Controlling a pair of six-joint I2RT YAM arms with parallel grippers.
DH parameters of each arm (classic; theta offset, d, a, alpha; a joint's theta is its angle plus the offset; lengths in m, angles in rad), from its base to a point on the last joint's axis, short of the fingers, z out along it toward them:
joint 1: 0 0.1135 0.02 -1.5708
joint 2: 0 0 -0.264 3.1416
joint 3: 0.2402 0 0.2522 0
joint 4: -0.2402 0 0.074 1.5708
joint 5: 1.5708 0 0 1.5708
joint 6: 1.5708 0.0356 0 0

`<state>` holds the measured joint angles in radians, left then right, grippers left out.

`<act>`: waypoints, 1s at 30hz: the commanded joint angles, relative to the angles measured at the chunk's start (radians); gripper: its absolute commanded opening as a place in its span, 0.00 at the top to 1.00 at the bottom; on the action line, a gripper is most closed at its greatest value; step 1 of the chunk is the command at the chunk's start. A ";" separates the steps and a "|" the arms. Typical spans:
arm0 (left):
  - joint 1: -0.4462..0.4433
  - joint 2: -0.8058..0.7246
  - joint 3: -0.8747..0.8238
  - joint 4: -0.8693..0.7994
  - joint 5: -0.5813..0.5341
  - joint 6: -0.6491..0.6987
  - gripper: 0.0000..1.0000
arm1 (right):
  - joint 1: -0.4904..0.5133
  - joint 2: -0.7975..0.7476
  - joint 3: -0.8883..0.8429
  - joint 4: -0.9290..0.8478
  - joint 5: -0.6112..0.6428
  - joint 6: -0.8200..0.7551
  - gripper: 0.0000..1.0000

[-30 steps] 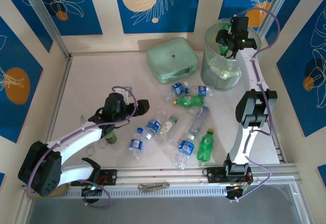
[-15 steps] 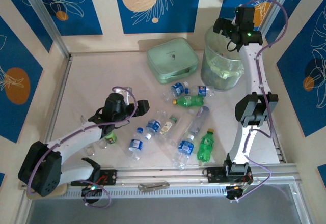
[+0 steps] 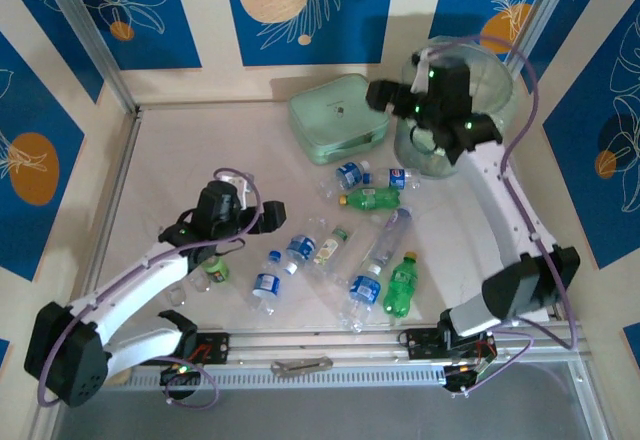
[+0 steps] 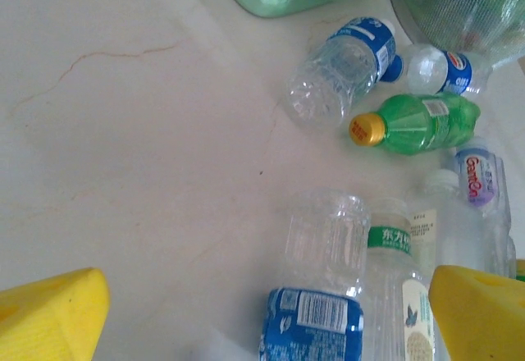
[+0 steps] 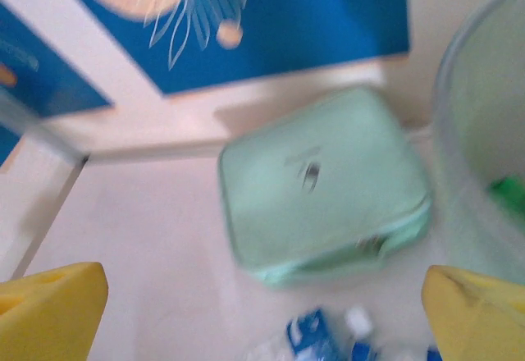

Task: Put the plastic bottles in the bin

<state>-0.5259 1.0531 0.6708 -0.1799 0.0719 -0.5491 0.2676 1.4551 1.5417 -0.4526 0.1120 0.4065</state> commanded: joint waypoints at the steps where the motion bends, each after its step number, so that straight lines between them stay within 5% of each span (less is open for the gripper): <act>1: -0.003 -0.029 0.029 -0.184 -0.008 0.054 0.01 | 0.033 -0.074 -0.184 0.185 -0.069 0.102 0.01; 9: -0.083 -0.026 0.028 -0.397 0.012 0.041 0.00 | 0.155 -0.181 -0.442 0.258 -0.024 0.210 0.01; 20: -0.293 -0.010 -0.012 -0.547 -0.070 -0.078 0.01 | 0.168 -0.152 -0.502 0.325 -0.037 0.291 0.01; 30: -0.429 0.035 -0.082 -0.517 -0.158 -0.177 0.03 | 0.168 -0.114 -0.492 0.328 -0.057 0.317 0.01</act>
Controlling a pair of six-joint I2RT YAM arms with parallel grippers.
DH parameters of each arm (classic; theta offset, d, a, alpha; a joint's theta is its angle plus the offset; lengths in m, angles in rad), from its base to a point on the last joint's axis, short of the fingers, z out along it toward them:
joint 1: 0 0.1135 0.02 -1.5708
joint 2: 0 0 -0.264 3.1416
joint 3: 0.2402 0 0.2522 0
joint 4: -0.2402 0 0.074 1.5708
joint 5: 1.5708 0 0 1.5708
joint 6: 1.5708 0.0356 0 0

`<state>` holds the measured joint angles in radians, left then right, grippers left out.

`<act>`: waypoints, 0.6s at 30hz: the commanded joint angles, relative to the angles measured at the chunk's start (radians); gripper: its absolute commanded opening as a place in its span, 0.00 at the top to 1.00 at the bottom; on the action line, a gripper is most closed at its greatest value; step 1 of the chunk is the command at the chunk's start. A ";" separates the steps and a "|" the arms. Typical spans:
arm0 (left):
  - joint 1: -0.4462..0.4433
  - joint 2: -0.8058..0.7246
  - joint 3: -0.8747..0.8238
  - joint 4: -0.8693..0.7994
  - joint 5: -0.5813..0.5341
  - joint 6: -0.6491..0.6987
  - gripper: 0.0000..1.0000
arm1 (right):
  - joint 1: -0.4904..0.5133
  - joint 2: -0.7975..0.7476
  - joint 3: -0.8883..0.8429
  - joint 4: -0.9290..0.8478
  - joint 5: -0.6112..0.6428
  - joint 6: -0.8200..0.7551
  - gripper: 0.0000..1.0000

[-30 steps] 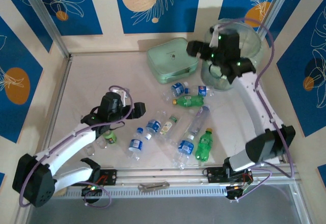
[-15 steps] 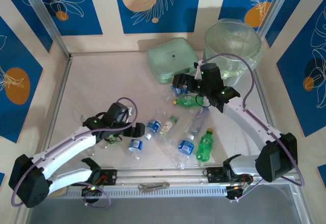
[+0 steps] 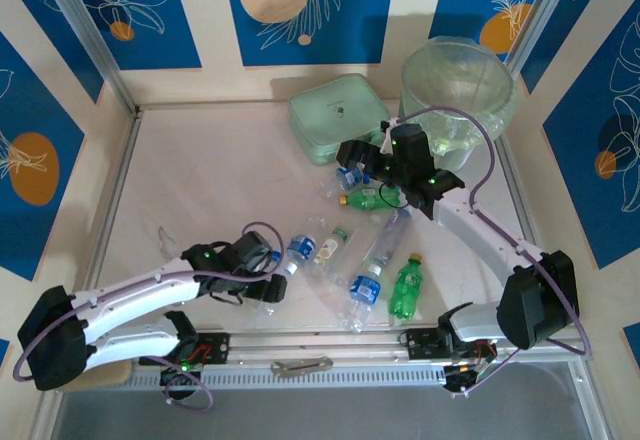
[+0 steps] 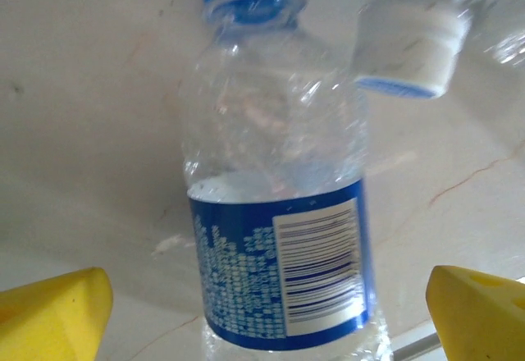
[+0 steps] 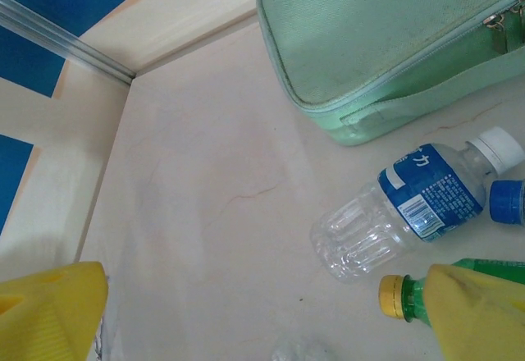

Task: Put the plastic bottles in the bin

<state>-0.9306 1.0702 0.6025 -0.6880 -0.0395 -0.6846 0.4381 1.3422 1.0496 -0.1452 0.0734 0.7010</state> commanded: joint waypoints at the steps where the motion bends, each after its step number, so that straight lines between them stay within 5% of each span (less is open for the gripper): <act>1: -0.034 0.031 -0.017 0.001 -0.048 -0.040 0.04 | -0.002 -0.003 -0.002 0.025 -0.017 0.025 0.01; 12: -0.099 0.155 -0.054 0.094 -0.057 -0.039 0.14 | -0.016 -0.016 -0.020 0.016 -0.012 0.036 0.01; 18: -0.111 0.161 -0.061 0.102 -0.064 -0.040 0.32 | -0.025 -0.030 -0.034 0.019 -0.003 0.046 0.01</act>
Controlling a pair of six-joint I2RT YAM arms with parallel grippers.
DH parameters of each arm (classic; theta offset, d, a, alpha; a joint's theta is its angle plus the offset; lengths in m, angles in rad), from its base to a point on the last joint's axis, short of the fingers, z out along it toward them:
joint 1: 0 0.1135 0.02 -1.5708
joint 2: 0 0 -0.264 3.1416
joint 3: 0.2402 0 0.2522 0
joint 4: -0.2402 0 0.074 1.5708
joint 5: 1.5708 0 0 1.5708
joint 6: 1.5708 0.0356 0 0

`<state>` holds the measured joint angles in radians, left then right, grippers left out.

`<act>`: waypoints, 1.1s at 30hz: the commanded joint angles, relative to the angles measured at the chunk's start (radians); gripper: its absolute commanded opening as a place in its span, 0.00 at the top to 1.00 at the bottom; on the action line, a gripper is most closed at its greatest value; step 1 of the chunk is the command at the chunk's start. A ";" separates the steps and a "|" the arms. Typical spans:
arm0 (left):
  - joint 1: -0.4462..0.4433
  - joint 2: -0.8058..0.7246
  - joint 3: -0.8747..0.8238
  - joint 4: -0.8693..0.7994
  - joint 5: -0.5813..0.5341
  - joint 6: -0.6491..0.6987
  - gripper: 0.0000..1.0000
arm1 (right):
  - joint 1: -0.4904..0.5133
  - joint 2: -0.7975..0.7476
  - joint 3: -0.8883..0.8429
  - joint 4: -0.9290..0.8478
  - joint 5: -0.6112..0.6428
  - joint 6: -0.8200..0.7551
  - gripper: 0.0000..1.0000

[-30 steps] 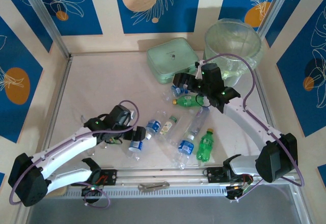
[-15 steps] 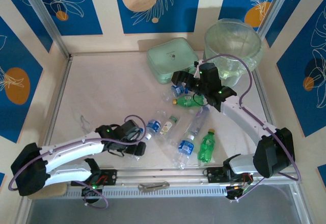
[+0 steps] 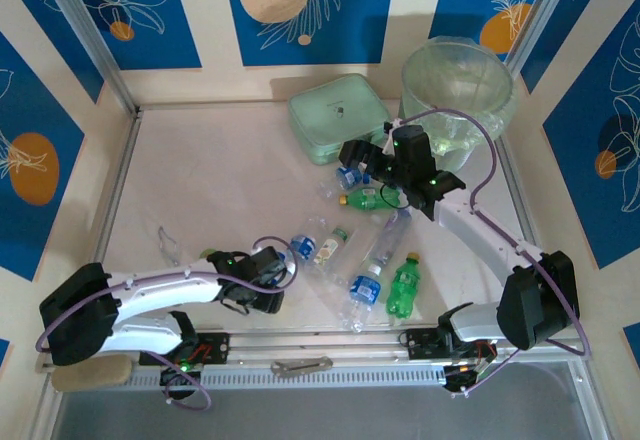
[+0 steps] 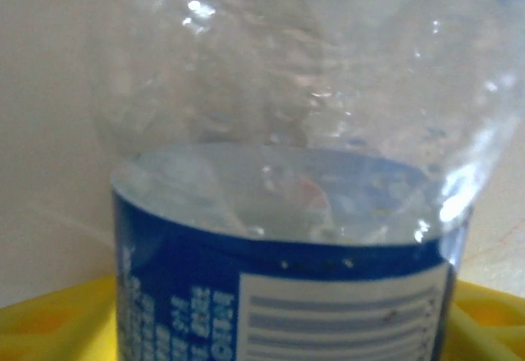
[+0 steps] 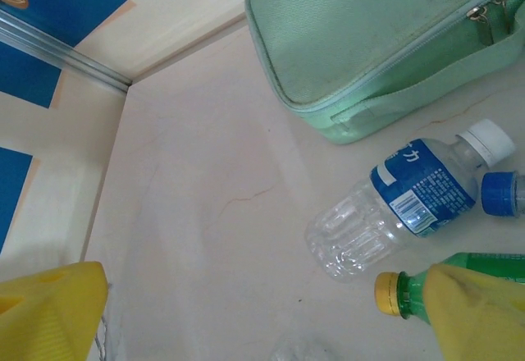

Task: Put the plastic bottles in the bin

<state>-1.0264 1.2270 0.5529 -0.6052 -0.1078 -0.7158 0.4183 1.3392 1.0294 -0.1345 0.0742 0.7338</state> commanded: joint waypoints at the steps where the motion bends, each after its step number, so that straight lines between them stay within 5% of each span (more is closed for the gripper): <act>1: -0.015 0.000 -0.010 0.017 -0.004 -0.007 0.33 | -0.006 -0.027 -0.014 0.006 -0.004 0.016 0.01; 13: -0.007 -0.119 0.150 -0.051 -0.195 0.117 0.45 | -0.016 -0.044 -0.032 0.030 -0.058 0.024 0.01; 18: 0.038 -0.141 0.210 0.062 -0.208 0.163 0.47 | -0.015 -0.035 -0.038 0.096 -0.154 0.025 0.01; 27: 0.160 -0.072 0.224 0.475 -0.130 0.155 0.48 | 0.019 0.021 -0.028 0.206 -0.331 0.040 0.04; 33: 0.255 0.005 0.258 0.666 0.059 0.138 0.48 | 0.061 0.073 -0.017 0.268 -0.427 0.026 0.09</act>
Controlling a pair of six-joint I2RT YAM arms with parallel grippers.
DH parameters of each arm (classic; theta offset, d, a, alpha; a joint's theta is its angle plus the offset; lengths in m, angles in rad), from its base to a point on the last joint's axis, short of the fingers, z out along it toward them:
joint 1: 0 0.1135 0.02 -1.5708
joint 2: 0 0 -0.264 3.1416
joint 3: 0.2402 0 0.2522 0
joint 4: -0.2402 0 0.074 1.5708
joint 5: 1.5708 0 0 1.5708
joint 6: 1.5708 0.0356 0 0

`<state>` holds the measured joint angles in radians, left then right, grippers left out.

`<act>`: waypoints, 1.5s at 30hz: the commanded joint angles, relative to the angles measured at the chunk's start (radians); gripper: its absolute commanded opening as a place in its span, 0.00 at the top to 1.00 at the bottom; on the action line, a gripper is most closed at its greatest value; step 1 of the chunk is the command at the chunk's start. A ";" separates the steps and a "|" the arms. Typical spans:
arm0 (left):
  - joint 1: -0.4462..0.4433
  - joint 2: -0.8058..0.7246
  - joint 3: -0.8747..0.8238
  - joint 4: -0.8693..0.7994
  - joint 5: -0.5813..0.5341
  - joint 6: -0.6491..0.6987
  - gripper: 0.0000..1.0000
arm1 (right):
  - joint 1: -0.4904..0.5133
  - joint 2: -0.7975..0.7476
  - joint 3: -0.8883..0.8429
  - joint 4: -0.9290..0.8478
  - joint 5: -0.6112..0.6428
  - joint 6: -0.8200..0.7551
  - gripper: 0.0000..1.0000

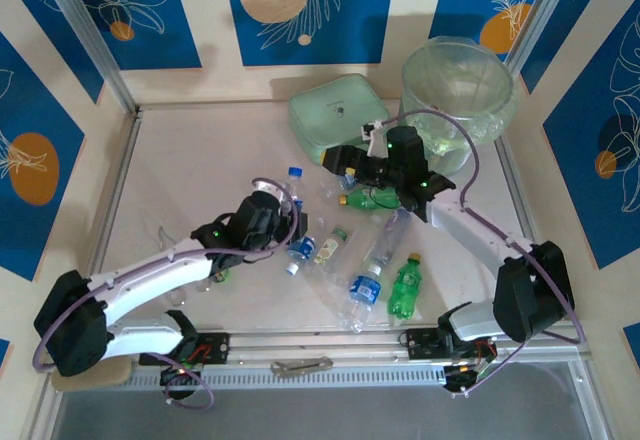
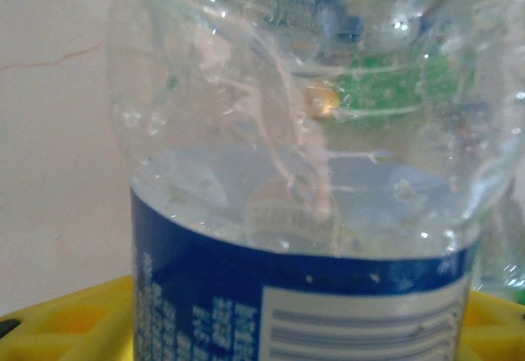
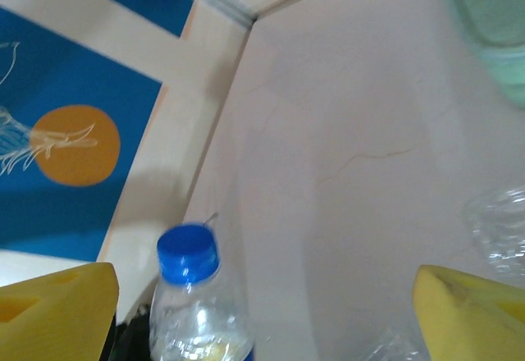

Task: Put the plastic bottles in the bin

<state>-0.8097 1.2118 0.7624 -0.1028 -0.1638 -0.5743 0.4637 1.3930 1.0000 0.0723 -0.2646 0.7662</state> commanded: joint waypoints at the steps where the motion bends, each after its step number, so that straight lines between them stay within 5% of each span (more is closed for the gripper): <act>1: 0.054 0.032 0.053 0.198 0.152 -0.012 0.48 | 0.023 0.026 0.012 0.073 -0.103 -0.008 0.09; 16: 0.099 0.150 0.068 0.481 0.478 -0.040 0.49 | 0.065 0.098 0.023 0.150 -0.171 -0.019 0.14; 25: 0.099 0.152 0.058 0.479 0.476 -0.038 0.48 | 0.065 0.112 0.023 0.163 -0.176 -0.015 0.35; 28: 0.101 0.152 0.054 0.479 0.470 -0.040 0.40 | 0.064 0.111 0.020 0.167 -0.172 -0.012 0.42; 32: 0.108 0.145 0.041 0.478 0.454 -0.056 0.11 | 0.060 0.096 0.014 0.150 -0.138 -0.010 0.44; 35: 0.131 0.135 0.009 0.506 0.452 -0.088 0.00 | 0.047 0.072 0.009 0.118 -0.096 -0.013 0.44; 40: 0.183 0.100 -0.062 0.547 0.460 -0.121 0.01 | 0.004 0.029 0.041 -0.011 -0.005 -0.073 0.46; 45: 0.209 0.024 -0.133 0.452 0.350 -0.098 0.01 | -0.064 -0.020 0.111 -0.136 0.095 -0.130 0.46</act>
<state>-0.6186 1.2846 0.6598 0.3916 0.2539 -0.6762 0.4351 1.4349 1.0454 0.0235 -0.2474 0.6941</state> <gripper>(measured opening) 0.993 0.591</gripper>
